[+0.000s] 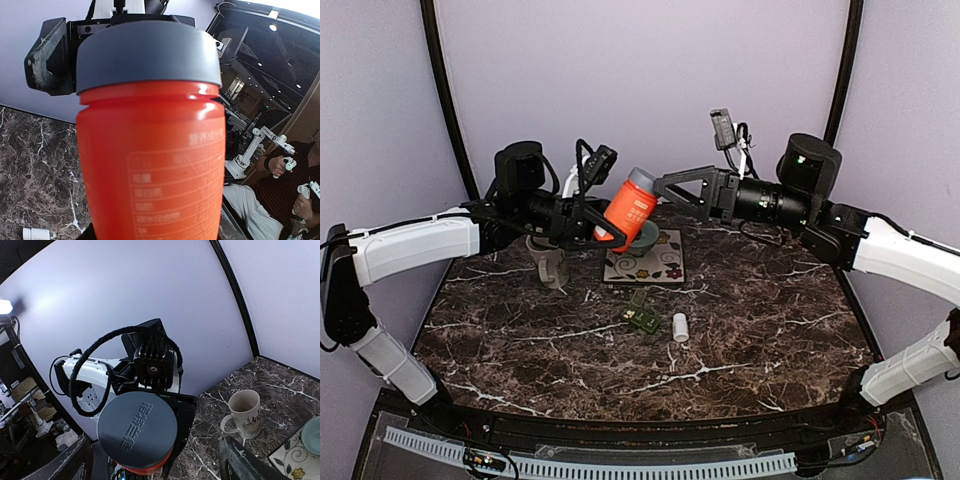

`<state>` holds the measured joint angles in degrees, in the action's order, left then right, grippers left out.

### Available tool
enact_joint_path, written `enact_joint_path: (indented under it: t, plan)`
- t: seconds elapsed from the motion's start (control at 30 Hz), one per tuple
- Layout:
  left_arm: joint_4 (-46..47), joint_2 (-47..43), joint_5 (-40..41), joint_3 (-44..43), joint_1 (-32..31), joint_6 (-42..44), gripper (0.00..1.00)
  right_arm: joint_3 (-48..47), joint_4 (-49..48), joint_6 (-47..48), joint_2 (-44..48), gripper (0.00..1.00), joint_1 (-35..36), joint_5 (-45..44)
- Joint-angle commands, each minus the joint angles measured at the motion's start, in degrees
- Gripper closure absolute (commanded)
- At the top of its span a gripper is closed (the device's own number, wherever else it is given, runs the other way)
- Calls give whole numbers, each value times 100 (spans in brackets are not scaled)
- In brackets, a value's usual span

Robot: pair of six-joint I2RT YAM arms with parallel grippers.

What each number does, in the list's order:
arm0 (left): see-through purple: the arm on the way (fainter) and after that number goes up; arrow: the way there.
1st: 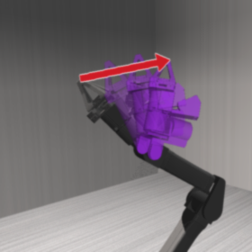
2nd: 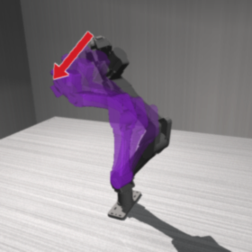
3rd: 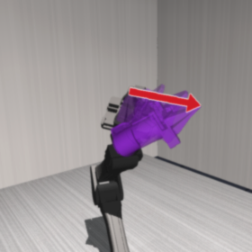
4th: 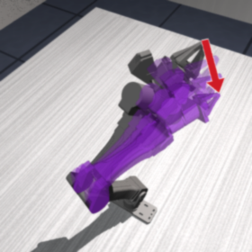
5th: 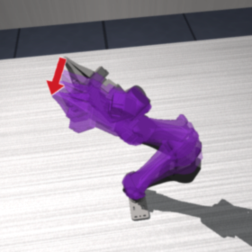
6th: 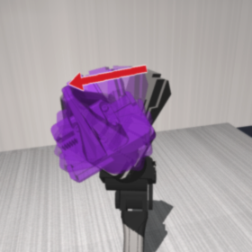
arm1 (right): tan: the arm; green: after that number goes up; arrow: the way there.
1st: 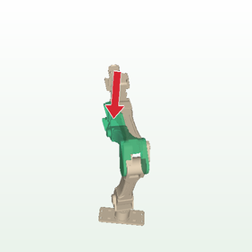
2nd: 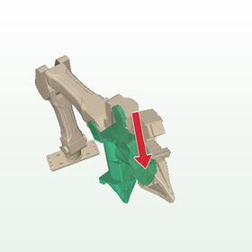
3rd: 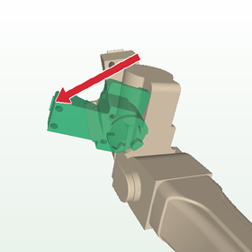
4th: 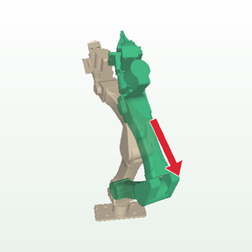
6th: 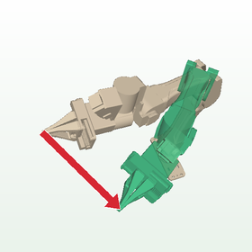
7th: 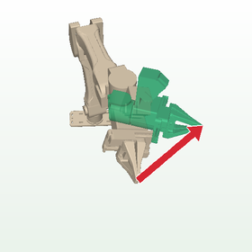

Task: Sort the pills into containers
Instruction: Screw the lid of the pill bottle onto the pill bottle.

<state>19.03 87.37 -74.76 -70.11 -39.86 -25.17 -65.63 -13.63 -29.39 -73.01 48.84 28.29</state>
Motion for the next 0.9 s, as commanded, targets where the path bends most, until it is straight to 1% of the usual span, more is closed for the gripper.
enact_joint_path:
  t: [0.0,0.77,0.87]
  plan:
    - [288,15,-170,-131,29,-21,100,-233,-526,-297,-84,13,-32,290]
    - [462,188,-139,-240,26,-155,100,-514,-464,-357,-536,20,108,245]
    - [457,192,-147,-240,28,-151,100,-583,-441,-366,-593,23,117,251]
